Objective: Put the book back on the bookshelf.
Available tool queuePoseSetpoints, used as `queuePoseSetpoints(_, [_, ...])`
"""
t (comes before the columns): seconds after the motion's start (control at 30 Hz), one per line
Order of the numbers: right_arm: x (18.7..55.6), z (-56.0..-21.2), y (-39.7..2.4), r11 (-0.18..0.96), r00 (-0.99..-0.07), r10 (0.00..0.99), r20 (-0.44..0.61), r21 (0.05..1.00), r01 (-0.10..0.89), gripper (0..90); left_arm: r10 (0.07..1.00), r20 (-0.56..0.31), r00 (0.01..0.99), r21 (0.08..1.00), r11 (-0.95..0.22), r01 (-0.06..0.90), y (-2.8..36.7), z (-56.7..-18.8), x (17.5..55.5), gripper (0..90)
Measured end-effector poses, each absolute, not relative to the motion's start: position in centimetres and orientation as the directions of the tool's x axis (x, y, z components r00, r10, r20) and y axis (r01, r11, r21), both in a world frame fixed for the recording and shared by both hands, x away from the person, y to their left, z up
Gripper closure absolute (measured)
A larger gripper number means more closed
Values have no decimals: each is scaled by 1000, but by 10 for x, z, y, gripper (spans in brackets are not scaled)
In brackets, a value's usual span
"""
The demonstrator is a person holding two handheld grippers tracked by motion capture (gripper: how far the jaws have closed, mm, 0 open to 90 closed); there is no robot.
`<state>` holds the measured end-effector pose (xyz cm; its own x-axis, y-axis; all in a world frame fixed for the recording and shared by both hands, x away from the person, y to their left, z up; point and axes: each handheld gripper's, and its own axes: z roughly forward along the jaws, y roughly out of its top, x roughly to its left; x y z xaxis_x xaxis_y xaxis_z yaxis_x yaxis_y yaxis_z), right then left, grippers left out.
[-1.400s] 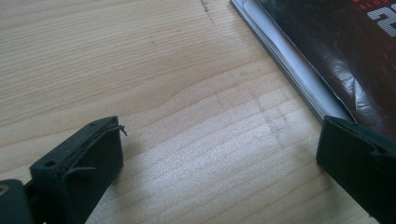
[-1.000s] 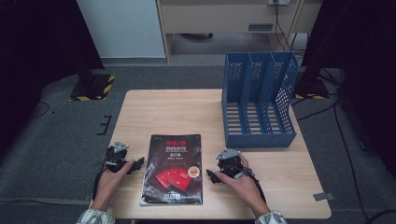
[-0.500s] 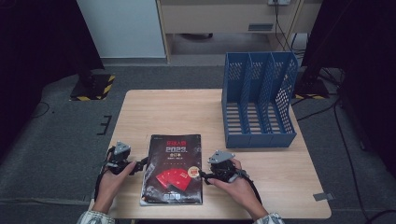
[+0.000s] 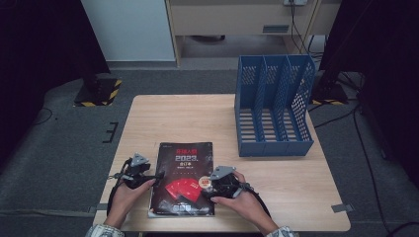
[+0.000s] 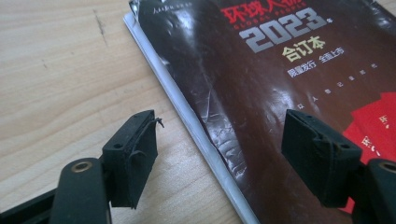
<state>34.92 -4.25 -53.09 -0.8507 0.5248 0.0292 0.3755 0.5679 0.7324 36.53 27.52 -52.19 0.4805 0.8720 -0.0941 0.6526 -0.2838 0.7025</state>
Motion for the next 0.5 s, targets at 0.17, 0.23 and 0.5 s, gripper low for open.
queuePoseSetpoints(0.17, [350,-533,-40,562,-847,528,52,726,395,175,873,-98,479,689,-288,665,272,-526,367,264])
queuePoseSetpoints(0.23, [351,-533,-39,557,-842,536,62,724,407,174,874,-97,476,685,-288,669,271,-525,367,266])
queuePoseSetpoints(0.5, [350,-535,-38,553,-838,543,60,725,411,175,874,-133,468,661,-273,699,267,-521,365,347])
